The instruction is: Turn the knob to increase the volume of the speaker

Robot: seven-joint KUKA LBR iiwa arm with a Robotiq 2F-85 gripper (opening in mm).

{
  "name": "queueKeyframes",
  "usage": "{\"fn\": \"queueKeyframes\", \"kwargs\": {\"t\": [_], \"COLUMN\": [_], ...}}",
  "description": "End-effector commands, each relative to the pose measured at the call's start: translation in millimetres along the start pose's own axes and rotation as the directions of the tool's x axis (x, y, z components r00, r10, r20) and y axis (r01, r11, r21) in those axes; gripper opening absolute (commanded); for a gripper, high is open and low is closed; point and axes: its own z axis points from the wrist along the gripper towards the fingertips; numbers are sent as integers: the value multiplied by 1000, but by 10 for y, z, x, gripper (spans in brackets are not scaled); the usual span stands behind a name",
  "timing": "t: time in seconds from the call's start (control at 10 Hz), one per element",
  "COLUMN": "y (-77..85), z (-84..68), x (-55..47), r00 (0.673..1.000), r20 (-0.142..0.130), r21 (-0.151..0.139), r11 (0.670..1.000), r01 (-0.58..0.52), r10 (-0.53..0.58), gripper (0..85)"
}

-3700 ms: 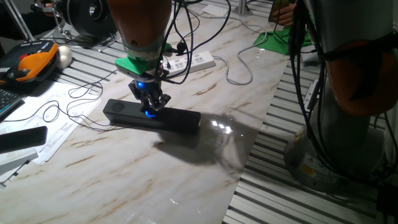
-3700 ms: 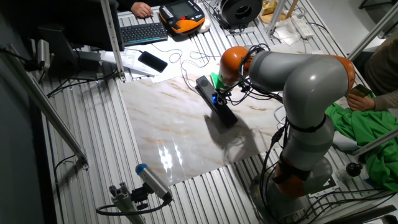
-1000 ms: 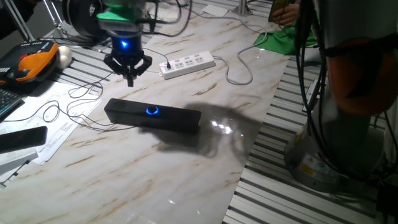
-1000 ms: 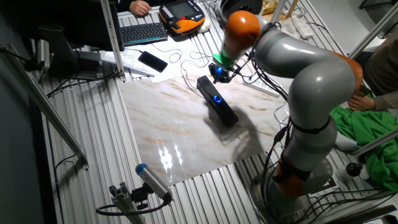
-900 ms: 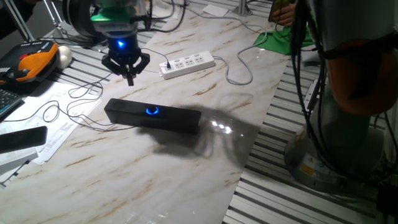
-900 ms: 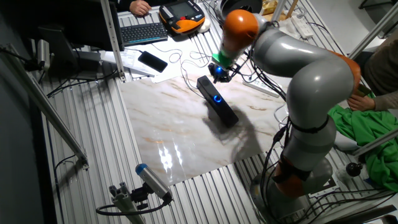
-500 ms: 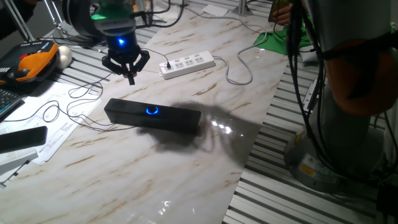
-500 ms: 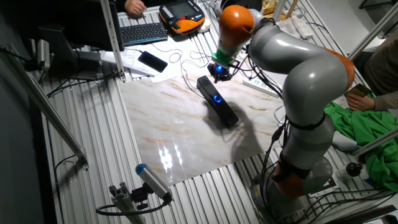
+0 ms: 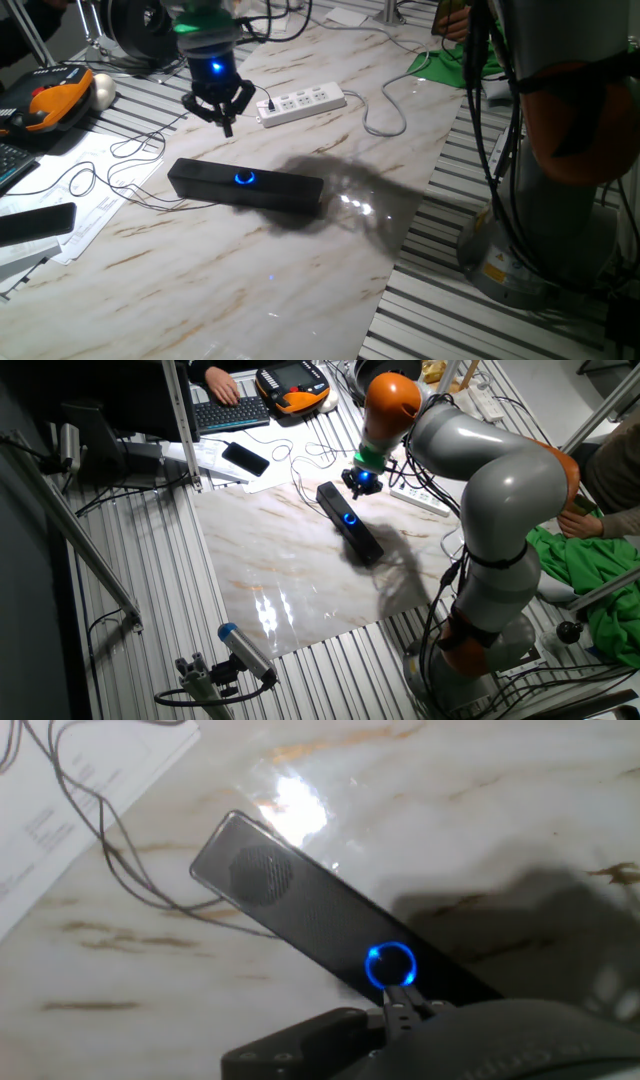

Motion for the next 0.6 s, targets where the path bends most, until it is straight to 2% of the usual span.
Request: {"fn": "queueKeyframes", "kwargs": {"t": [0.0,0.2,0.3,0.5], "y": [-16,-27,-14,17], "z": [-23,-43,-34,-37], "x": [34,72,80,99], "r00": [457,457,457,458], "r20": [-103,-118,-109,-118], "r21": [80,78,84,80], "r11": [450,451,450,451], "r01": [889,889,889,889], "r10": [-884,-881,-882,-881], "gripper": [0,0,0,0]}}
